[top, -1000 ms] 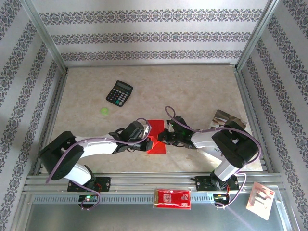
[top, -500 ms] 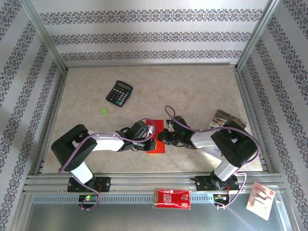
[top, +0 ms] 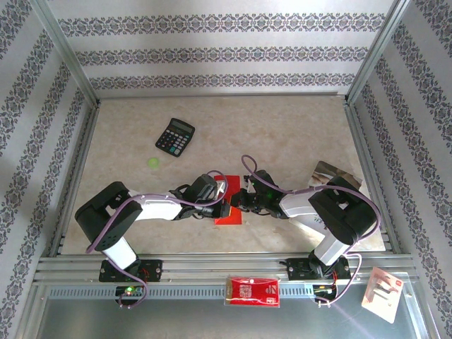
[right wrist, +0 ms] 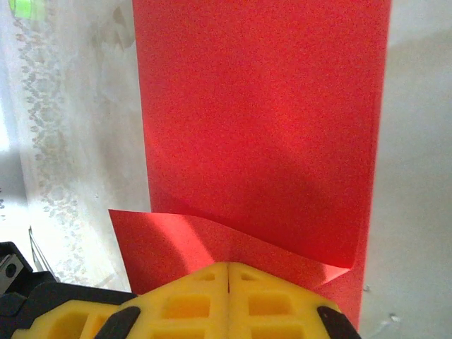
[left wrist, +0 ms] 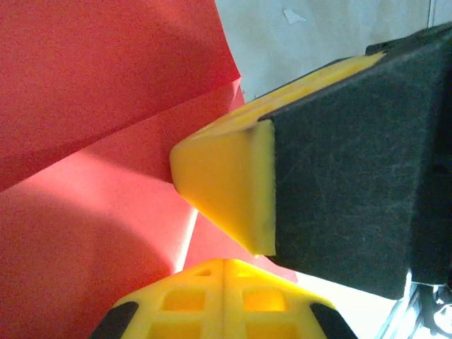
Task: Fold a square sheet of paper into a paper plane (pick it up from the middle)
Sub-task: Fold the triangle a second time at the center of the table.
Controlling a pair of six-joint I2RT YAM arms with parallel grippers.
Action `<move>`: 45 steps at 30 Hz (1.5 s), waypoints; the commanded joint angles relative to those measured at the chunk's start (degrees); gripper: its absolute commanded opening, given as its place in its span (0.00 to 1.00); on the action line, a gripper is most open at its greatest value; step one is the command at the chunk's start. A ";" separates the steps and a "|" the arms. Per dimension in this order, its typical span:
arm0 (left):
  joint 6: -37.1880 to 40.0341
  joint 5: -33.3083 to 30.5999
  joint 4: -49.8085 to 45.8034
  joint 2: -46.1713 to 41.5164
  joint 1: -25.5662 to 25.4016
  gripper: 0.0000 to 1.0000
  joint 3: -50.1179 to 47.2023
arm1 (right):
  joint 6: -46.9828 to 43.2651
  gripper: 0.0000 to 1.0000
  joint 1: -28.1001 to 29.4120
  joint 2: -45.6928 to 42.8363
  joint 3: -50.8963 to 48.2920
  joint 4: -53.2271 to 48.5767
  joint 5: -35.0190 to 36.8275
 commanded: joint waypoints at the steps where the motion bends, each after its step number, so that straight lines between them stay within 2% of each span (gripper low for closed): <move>1: 0.35 -0.27 1.27 1.62 0.76 0.00 0.78 | 0.07 0.00 -0.68 2.40 -2.15 -4.57 1.84; 7: -0.26 -0.30 1.41 2.17 1.01 0.00 -1.36 | 0.37 0.00 -0.67 2.58 -2.15 -5.78 2.31; 27: -2.13 1.57 -4.12 -5.21 1.02 0.00 -8.71 | 1.60 0.00 -0.58 4.27 -1.29 -12.06 4.51; 35: -3.27 2.11 -2.95 -7.29 1.00 0.00 -5.21 | 0.45 0.00 -0.67 3.80 -0.67 -12.19 3.34; 39: -3.75 -0.60 -2.89 -8.86 1.39 0.00 -4.85 | -0.65 0.00 -0.58 3.42 0.34 -11.37 1.83; 43: -1.68 -2.40 -4.36 -6.66 2.41 0.00 -3.11 | -3.17 0.00 -0.69 1.57 3.19 -10.88 -0.79; 45: -0.78 -2.89 -4.73 -4.93 2.58 0.00 -1.90 | -4.26 0.04 -0.86 0.22 5.00 -11.19 -1.89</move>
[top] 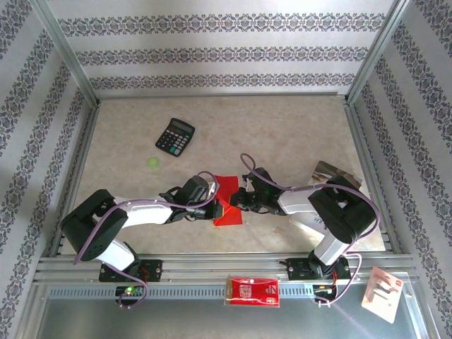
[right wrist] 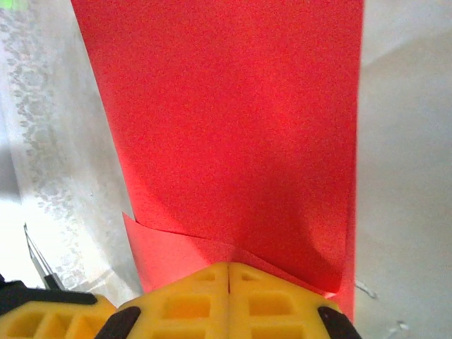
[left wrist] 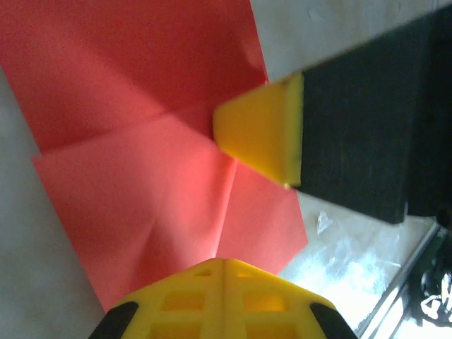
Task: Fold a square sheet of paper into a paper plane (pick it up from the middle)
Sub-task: Fold the triangle a second time at the center of the table.
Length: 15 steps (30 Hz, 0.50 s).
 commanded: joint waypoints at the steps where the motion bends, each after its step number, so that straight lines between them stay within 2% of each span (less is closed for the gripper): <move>1: 2.05 -1.86 -2.06 2.77 0.99 0.00 2.56 | -3.83 0.05 -0.74 -1.02 2.47 -5.28 -1.20; 8: 1.10 -2.01 0.46 7.03 0.99 0.00 3.61 | -5.07 0.14 -1.39 -6.21 3.75 -6.96 -2.69; 15: 0.11 -2.54 1.88 8.19 0.99 0.00 3.45 | -5.47 0.15 -1.64 -9.66 0.23 -9.13 -0.63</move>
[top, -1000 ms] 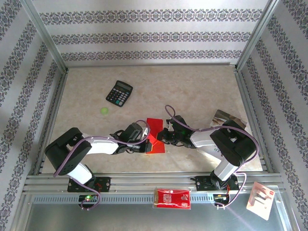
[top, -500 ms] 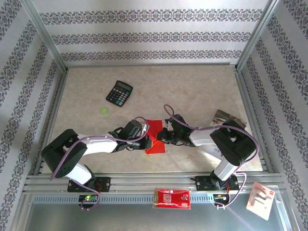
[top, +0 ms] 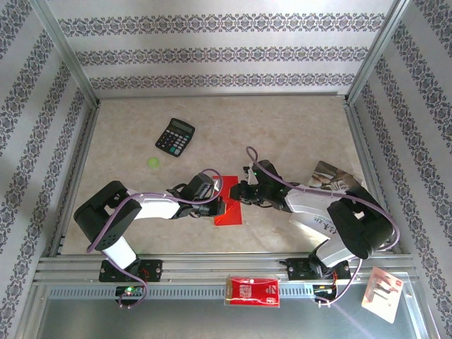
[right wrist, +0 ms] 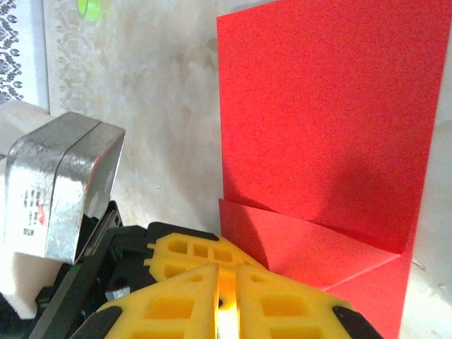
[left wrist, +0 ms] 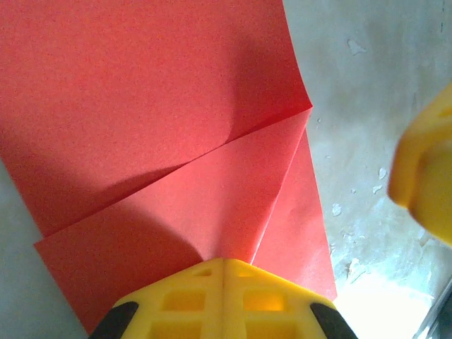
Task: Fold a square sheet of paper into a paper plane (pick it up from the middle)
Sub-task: Fold the triangle a second time at the center of the table.
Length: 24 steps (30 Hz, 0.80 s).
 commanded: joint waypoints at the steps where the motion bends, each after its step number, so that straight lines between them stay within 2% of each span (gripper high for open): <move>1: -0.58 -1.32 0.55 1.75 0.62 0.00 0.06 | -1.14 0.15 0.23 0.04 -1.55 -1.85 0.68; 15: 0.13 -0.51 -0.01 1.42 0.61 0.00 -1.07 | -1.22 0.02 1.29 10.53 1.35 0.61 0.72; 19: 0.38 0.29 -1.09 -0.09 0.60 0.00 0.02 | -1.08 0.00 0.99 11.08 -0.82 -1.94 2.36; 24: -0.29 1.49 -1.97 -3.83 0.62 0.07 0.91 | -0.33 0.00 1.19 12.94 -2.78 -6.96 4.56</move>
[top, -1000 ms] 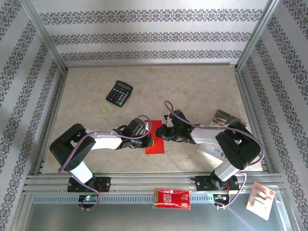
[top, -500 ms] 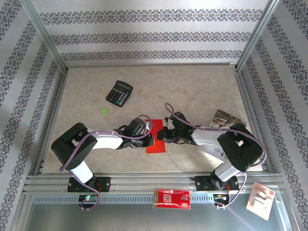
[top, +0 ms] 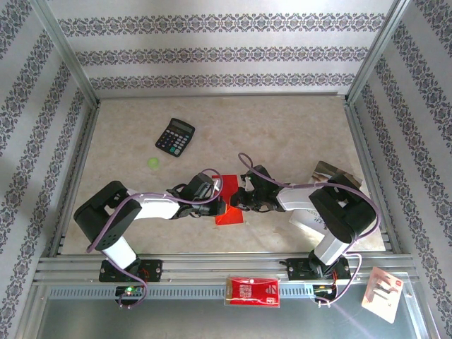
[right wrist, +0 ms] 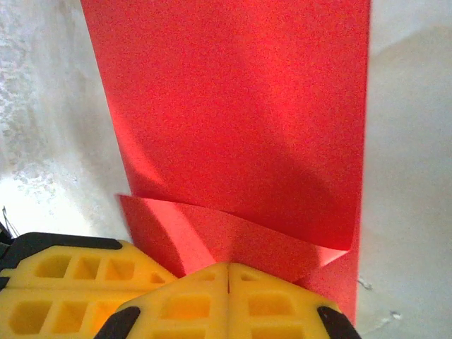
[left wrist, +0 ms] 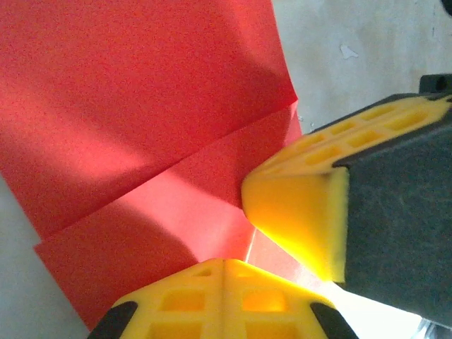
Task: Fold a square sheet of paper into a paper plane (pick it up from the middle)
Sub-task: Fold the triangle a second time at the center of the table.
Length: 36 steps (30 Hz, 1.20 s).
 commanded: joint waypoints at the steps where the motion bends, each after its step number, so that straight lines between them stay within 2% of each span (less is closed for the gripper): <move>1: -0.66 1.69 -2.24 -3.83 0.62 0.07 0.91 | -0.40 0.00 0.32 3.67 -3.57 -8.09 5.01; 3: -1.50 2.85 -2.13 -5.03 0.61 0.08 0.58 | -0.32 0.00 0.84 4.20 -4.16 -9.35 6.02; 8: -3.18 6.23 -0.58 -3.53 0.27 0.00 0.65 | 0.06 0.00 1.36 5.10 -4.75 -9.86 6.89; 14: -1.50 6.29 -1.17 0.12 0.25 0.00 3.44 | 0.43 0.00 1.63 5.31 -4.48 -9.94 7.24; 22: -2.54 7.19 0.28 2.32 0.27 0.00 -1.03 | 0.61 0.00 1.58 5.50 -3.60 -12.00 8.03; 36: -2.66 8.50 -1.96 -2.08 -0.09 0.00 -6.91 | 1.46 0.00 1.84 5.84 -3.25 -14.43 9.70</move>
